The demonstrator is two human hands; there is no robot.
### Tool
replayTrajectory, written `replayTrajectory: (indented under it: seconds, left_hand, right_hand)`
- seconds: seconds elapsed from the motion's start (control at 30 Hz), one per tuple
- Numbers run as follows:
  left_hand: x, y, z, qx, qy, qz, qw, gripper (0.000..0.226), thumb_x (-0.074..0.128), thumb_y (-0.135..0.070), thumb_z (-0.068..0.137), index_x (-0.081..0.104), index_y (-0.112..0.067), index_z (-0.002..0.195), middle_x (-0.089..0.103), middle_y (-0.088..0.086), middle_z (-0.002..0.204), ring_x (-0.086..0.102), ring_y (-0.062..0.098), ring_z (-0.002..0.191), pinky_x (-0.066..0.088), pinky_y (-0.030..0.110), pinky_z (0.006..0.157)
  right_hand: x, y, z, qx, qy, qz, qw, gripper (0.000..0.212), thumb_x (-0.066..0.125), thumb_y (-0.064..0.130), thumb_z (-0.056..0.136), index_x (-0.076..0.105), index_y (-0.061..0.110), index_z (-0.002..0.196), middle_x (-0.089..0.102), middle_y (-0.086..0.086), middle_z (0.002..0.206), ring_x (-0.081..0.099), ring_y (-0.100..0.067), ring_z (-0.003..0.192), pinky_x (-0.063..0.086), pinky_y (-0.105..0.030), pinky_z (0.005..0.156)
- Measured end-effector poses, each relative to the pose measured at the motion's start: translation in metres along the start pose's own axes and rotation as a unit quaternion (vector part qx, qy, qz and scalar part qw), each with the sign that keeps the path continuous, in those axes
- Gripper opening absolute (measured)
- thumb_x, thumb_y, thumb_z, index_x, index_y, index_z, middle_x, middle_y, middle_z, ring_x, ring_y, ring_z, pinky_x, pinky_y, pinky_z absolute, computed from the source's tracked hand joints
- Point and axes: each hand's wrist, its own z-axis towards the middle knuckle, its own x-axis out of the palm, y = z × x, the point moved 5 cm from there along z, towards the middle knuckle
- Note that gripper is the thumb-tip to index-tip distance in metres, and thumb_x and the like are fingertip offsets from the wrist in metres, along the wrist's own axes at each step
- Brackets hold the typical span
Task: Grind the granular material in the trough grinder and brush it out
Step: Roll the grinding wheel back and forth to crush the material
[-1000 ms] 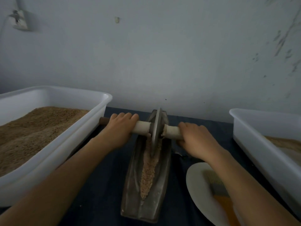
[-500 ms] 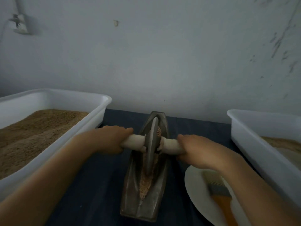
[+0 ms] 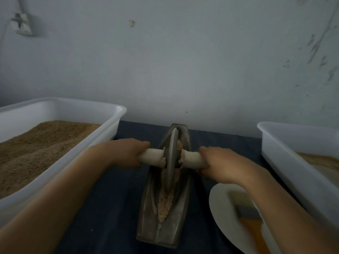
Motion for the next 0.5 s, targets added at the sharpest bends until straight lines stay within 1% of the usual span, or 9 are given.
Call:
replayTrajectory:
  seconds: [0.07, 0.13, 0.2, 0.23, 0.3, 0.37, 0.43, 0.5]
  left_hand:
    - [-0.001, 0.001, 0.012, -0.008, -0.085, 0.048, 0.995, 0.034, 0.056, -0.021, 0.089, 0.04, -0.02, 0.119, 0.052, 0.002, 0.12, 0.051, 0.019, 0.109, 0.036, 0.033, 0.092]
    - [-0.001, -0.001, 0.021, -0.011, -0.202, 0.102, 0.974, 0.032, 0.053, -0.023, 0.089, 0.039, -0.02, 0.118, 0.05, 0.001, 0.12, 0.049, 0.021, 0.111, 0.034, 0.035, 0.093]
    - [0.001, -0.002, 0.026, -0.02, -0.29, 0.112, 0.95, 0.031, 0.052, -0.021, 0.088, 0.04, -0.021, 0.117, 0.048, 0.0, 0.118, 0.047, 0.021, 0.11, 0.032, 0.033, 0.091]
    - [0.002, -0.002, 0.026, -0.022, -0.314, 0.104, 0.943, 0.031, 0.053, -0.02, 0.088, 0.041, -0.021, 0.116, 0.048, 0.0, 0.117, 0.046, 0.021, 0.109, 0.031, 0.033, 0.091]
    - [0.004, -0.001, 0.027, -0.014, -0.331, 0.09, 0.939, 0.03, 0.053, -0.019, 0.087, 0.042, -0.021, 0.115, 0.049, -0.001, 0.116, 0.046, 0.02, 0.107, 0.031, 0.033, 0.091]
    - [0.003, 0.0, 0.026, -0.005, -0.315, 0.089, 0.945, 0.031, 0.054, -0.021, 0.088, 0.041, -0.021, 0.115, 0.049, -0.001, 0.116, 0.046, 0.019, 0.107, 0.032, 0.033, 0.092]
    - [0.001, 0.0, 0.024, -0.003, -0.272, 0.095, 0.957, 0.034, 0.055, -0.023, 0.089, 0.039, -0.021, 0.118, 0.049, -0.001, 0.119, 0.047, 0.019, 0.11, 0.033, 0.034, 0.094]
    - [-0.001, -0.002, 0.019, -0.001, -0.209, 0.098, 0.973, 0.036, 0.055, -0.024, 0.089, 0.038, -0.021, 0.121, 0.05, 0.0, 0.123, 0.048, 0.02, 0.114, 0.033, 0.035, 0.097]
  right_hand:
    - [0.004, -0.009, 0.01, 0.014, -0.044, -0.004, 0.999, 0.021, 0.054, 0.03, 0.091, 0.044, 0.017, 0.104, 0.055, -0.002, 0.108, 0.053, -0.021, 0.094, 0.029, -0.03, 0.068]
    - [0.008, -0.015, 0.017, 0.028, -0.098, -0.02, 0.995, 0.024, 0.053, 0.03, 0.09, 0.045, 0.016, 0.107, 0.055, -0.003, 0.11, 0.052, -0.023, 0.099, 0.028, -0.031, 0.069]
    - [0.008, -0.016, 0.021, 0.038, -0.166, -0.073, 0.983, 0.025, 0.053, 0.027, 0.088, 0.045, 0.016, 0.108, 0.054, -0.003, 0.109, 0.051, -0.024, 0.1, 0.023, -0.032, 0.068]
    - [0.009, -0.015, 0.022, 0.043, -0.188, -0.097, 0.976, 0.024, 0.053, 0.025, 0.087, 0.045, 0.016, 0.108, 0.054, -0.003, 0.108, 0.05, -0.024, 0.1, 0.021, -0.033, 0.067]
    - [0.009, -0.014, 0.023, 0.045, -0.206, -0.112, 0.971, 0.024, 0.052, 0.023, 0.087, 0.045, 0.015, 0.109, 0.054, -0.002, 0.107, 0.049, -0.023, 0.099, 0.019, -0.032, 0.067]
    - [0.009, -0.014, 0.022, 0.037, -0.196, -0.105, 0.974, 0.023, 0.052, 0.023, 0.089, 0.044, 0.015, 0.109, 0.053, -0.002, 0.107, 0.049, -0.023, 0.098, 0.021, -0.031, 0.067]
    - [0.008, -0.014, 0.018, 0.023, -0.166, -0.085, 0.982, 0.02, 0.05, 0.024, 0.091, 0.043, 0.015, 0.108, 0.054, -0.003, 0.107, 0.049, -0.022, 0.097, 0.023, -0.03, 0.068]
    - [0.006, -0.011, 0.011, 0.016, -0.114, -0.051, 0.992, 0.02, 0.05, 0.027, 0.092, 0.043, 0.015, 0.107, 0.055, -0.004, 0.108, 0.051, -0.023, 0.097, 0.026, -0.03, 0.069]
